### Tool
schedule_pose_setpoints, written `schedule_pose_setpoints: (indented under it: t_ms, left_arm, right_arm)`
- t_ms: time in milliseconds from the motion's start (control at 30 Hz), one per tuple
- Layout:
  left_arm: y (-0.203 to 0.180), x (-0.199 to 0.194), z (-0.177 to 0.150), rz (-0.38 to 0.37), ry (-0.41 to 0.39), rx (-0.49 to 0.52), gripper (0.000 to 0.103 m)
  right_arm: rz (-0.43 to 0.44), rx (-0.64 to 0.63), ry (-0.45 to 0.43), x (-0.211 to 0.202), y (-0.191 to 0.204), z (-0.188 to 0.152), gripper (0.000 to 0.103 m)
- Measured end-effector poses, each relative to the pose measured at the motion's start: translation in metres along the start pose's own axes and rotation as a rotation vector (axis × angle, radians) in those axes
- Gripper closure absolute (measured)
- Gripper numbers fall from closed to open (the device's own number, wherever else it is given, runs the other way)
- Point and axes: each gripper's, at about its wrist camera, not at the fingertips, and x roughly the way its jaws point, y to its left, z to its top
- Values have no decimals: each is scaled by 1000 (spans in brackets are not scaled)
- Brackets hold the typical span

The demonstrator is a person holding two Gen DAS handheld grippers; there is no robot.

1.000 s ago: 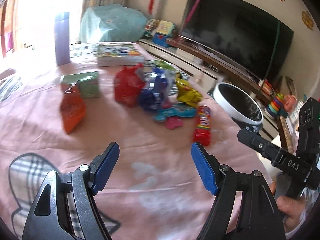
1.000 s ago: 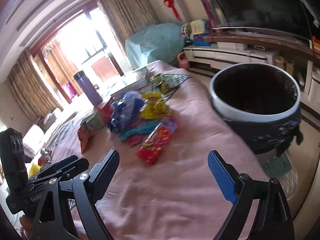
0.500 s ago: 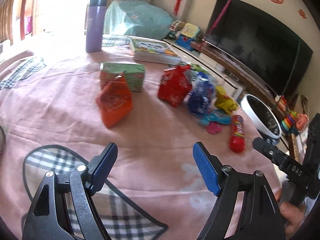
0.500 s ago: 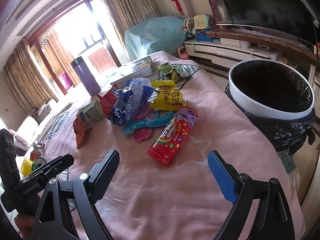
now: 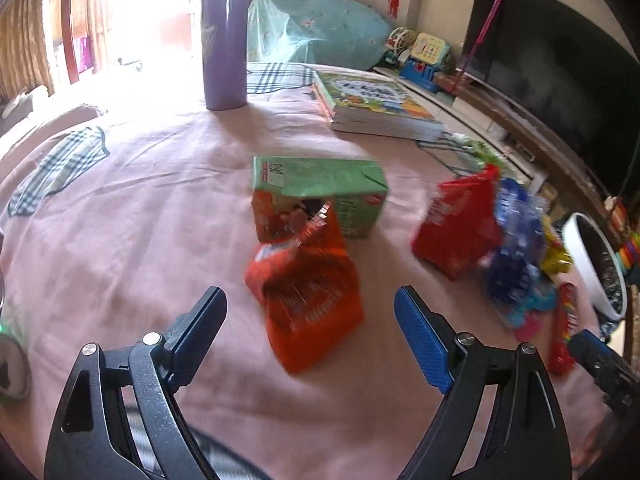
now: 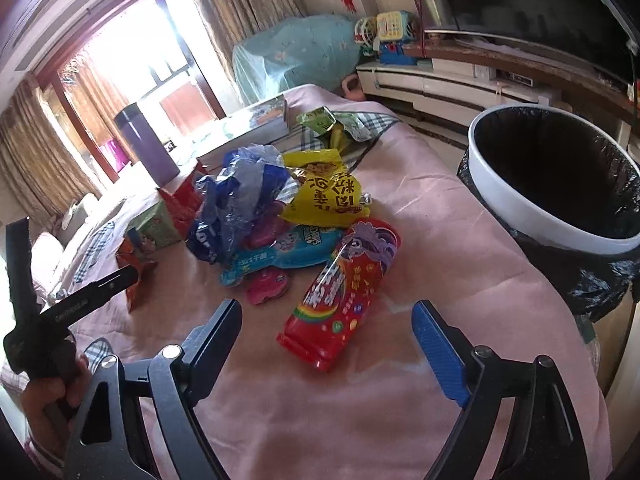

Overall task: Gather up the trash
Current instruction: 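Grasp the orange snack bag with the left tool while the right tool grasps the red Skittles tube, then carry the snack bag and Skittles tube over the bin and open both tools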

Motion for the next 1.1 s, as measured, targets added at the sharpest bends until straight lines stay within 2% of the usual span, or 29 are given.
schedule_pose_setpoints:
  t_ms: [67,100,133,167,233,400,533,767,967,1100]
  left_arm:
    - [2,8,1,5,10,0,16]
    - [3,11,1,-5,16,-4,30]
    - [4,13,0,-20,30,-9,46]
    - [4,16,-1,-31,48,-11,51]
    - [4,15,-3,-36,41,-9,58]
    - [-5,-2,-11,-83,31,6,67]
    - [-21,-21,-26,-160,39,11,67]
    - [-74,-52,-51,-277,50,98,67]
    - [-120,-68,-54,-357,52,173,67]
    - [-143,-71,-53,-384,55,209,67]
  right_arm:
    - [-12,1,15,6,0,2,23]
    - [-21,1,24,9,-1,3,26]
    - [-29,2,31,12,-2,2,35]
    - [-33,4,31,12,-3,1,44]
    - [-9,11,30,10,-7,0,54]
    - [28,12,20,0,-10,-3,59]
    - [52,26,-23,-19,-19,-7,60]
    - [66,39,-58,-47,-34,-12,62]
    - [68,59,-77,-62,-53,-13,63]
    - [67,71,-99,-71,-62,-11,64]
